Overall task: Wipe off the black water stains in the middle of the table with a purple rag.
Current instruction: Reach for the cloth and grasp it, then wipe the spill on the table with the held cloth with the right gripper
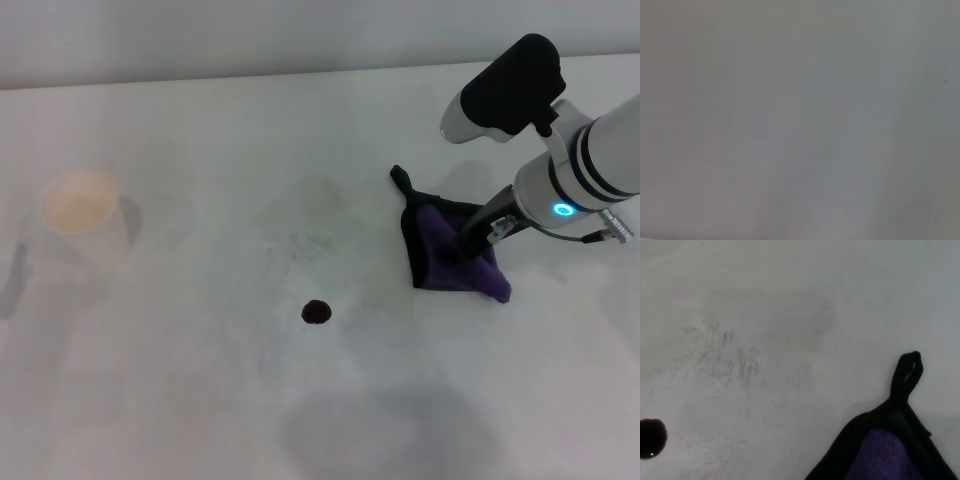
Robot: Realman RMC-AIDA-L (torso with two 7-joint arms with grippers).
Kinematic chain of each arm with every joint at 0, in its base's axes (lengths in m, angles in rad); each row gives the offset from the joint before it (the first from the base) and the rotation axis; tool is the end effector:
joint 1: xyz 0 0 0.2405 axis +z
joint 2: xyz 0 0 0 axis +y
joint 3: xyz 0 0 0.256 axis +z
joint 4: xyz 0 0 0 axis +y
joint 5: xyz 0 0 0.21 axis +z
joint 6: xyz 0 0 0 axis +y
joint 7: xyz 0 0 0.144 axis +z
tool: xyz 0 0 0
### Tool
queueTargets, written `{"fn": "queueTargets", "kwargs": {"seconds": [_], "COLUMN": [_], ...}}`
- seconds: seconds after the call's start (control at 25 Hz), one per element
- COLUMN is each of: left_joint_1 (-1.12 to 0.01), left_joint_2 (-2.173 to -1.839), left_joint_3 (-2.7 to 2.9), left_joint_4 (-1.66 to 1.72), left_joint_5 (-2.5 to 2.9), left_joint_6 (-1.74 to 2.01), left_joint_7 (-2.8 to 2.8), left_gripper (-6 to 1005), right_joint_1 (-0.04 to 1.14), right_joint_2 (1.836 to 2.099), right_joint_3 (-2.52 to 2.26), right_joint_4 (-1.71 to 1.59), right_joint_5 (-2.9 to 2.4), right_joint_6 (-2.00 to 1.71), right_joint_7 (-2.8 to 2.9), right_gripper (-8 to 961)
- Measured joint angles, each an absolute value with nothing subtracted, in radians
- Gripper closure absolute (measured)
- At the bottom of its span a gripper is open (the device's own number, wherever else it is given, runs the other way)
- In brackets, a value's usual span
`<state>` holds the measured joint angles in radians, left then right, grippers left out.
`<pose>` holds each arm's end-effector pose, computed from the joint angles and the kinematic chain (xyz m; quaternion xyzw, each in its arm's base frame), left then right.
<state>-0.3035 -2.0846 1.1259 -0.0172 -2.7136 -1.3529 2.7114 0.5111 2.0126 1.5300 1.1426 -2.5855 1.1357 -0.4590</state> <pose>-0.3743 0.2606 -0.0044 -0.6758 -0.3060 -0.3315 0.5828 0.2448 0.3634 -0.0298 -0.8811 0.3581 -0.1741 0.2552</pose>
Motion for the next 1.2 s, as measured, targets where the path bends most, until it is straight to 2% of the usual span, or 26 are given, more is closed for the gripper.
{"fn": "queueTargets", "kwargs": {"seconds": [0.12,0.32,0.76,1.2], "left_joint_1": [-0.304,-0.304,-0.306,-0.314], "left_joint_2": [-2.084,-2.085,-2.083,-2.084], "left_joint_3": [1.126,1.126,1.126,1.126], "left_joint_4": [-0.016,-0.007,-0.004,-0.005], "left_joint_5": [-2.714,-2.714,-2.714,-2.714], "left_joint_6": [-1.353,-1.353,-1.353,-1.351], "left_joint_7": [2.712,2.712,2.712,2.712], "left_gripper": [115,115,115,114], "right_joint_1": [0.518,0.525,0.551,0.575], "right_joint_2": [2.013,2.011,2.014,2.02], "right_joint_3": [1.53,1.53,1.533,1.413], "right_joint_4": [1.135,1.135,1.155,1.078], "right_joint_5": [-2.587,-2.588,-2.527,-2.207], "right_joint_6": [1.136,1.144,1.17,1.057], "right_joint_7": [-0.459,-0.458,-0.477,-0.69], "right_gripper": [471,685,842,852]}}
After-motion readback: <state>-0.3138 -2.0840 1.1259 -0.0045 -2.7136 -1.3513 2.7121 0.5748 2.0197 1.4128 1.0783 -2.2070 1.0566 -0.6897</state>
